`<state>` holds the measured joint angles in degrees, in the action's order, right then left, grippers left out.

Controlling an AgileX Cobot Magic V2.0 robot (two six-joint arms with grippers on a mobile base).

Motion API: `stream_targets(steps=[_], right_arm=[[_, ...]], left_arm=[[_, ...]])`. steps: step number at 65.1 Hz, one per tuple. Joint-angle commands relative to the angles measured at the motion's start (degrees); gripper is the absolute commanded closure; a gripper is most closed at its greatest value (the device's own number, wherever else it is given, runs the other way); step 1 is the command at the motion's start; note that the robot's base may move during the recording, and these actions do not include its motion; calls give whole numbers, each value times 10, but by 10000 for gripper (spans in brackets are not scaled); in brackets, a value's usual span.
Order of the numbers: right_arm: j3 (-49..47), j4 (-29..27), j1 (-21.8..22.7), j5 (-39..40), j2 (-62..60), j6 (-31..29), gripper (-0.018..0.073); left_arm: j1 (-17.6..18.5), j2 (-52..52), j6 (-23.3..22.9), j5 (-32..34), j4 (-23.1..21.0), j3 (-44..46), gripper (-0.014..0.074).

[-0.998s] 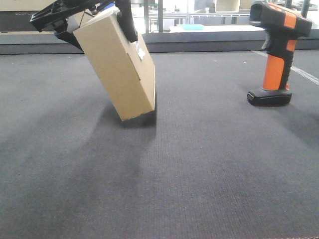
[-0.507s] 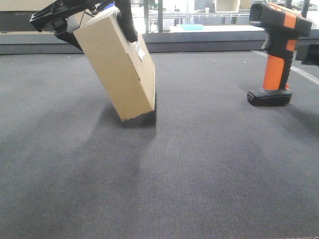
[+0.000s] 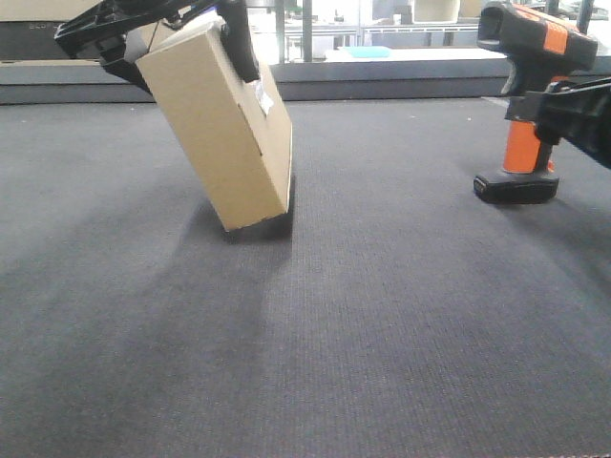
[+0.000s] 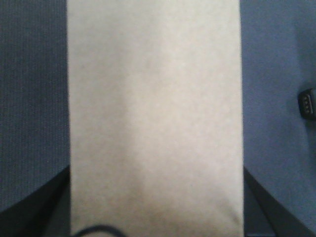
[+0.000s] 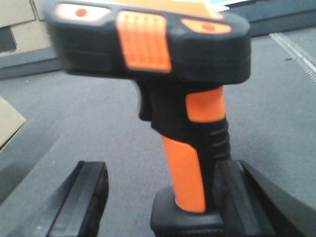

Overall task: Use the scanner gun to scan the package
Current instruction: 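Move the right gripper onto the orange scanner gun and grasp its top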

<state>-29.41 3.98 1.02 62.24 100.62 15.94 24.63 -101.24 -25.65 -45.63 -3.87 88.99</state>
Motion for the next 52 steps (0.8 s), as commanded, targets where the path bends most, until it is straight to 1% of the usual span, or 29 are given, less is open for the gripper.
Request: stream_targets(steps=[1,5,10,16,28,36,48,52], right_arm=[[-11,0,-1,38,18,16,190],[-16,-8,-1,41,24,16,146],[-19,-22,-1,36,29,16,69],[-19,-26,-1,36,30,16,-13],[-24,-32,-1,32,30,16,-3],[-47,-23,-1,9,30,16,-3],[-90,-32,1,-54,31,16,-3],[-95,-30,1,-58,31,16,-3]], left_arm=[[3,2,-5,21,1,4,457],[3,2,-5,22,4,4,457],[3,2,-5,22,6,4,457],[3,2,-5,22,6,4,457],[3,2,-1,21,5,4,457],[3,2,-1,21,5,4,457],[3,2,-1,21,5,4,457],[4,2,-1,21,5,4,457]])
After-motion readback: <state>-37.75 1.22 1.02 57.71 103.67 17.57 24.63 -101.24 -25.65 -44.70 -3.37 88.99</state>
